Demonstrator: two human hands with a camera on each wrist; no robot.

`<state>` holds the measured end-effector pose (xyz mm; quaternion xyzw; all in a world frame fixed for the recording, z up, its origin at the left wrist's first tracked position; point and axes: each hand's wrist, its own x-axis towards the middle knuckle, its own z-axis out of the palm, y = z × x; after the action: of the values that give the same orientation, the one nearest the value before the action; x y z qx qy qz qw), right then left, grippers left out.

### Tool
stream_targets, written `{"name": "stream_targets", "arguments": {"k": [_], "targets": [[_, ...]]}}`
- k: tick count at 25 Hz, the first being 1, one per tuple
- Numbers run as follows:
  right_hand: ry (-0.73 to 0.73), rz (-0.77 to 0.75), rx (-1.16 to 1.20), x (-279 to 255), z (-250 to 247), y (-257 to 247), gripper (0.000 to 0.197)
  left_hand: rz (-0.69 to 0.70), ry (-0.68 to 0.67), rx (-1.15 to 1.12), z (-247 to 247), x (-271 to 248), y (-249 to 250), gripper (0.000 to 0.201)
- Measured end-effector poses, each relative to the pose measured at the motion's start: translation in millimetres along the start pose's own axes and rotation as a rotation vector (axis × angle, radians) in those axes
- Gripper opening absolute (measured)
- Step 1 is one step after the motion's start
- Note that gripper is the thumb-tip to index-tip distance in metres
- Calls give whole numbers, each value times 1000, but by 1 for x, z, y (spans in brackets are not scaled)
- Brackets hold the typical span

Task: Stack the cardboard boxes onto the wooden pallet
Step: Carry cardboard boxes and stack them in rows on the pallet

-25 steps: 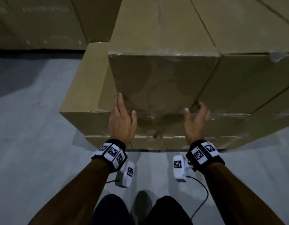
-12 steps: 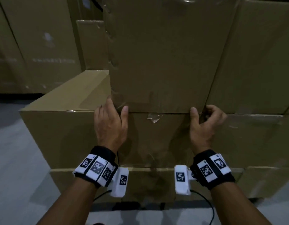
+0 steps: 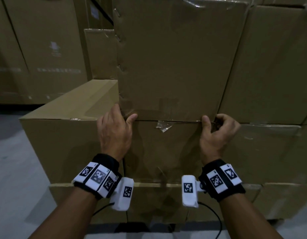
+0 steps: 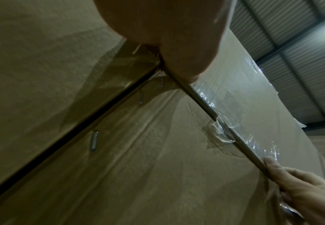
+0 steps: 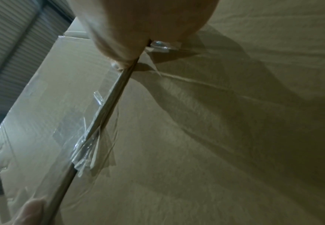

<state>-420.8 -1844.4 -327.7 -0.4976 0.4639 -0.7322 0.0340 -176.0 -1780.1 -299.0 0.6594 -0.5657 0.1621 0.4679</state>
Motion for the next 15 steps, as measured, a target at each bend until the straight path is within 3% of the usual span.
{"name": "stream_targets", "arguments": {"k": [15], "targets": [[61, -49, 0, 1, 7, 4, 42, 10, 52, 20, 8, 2, -2, 74]]}}
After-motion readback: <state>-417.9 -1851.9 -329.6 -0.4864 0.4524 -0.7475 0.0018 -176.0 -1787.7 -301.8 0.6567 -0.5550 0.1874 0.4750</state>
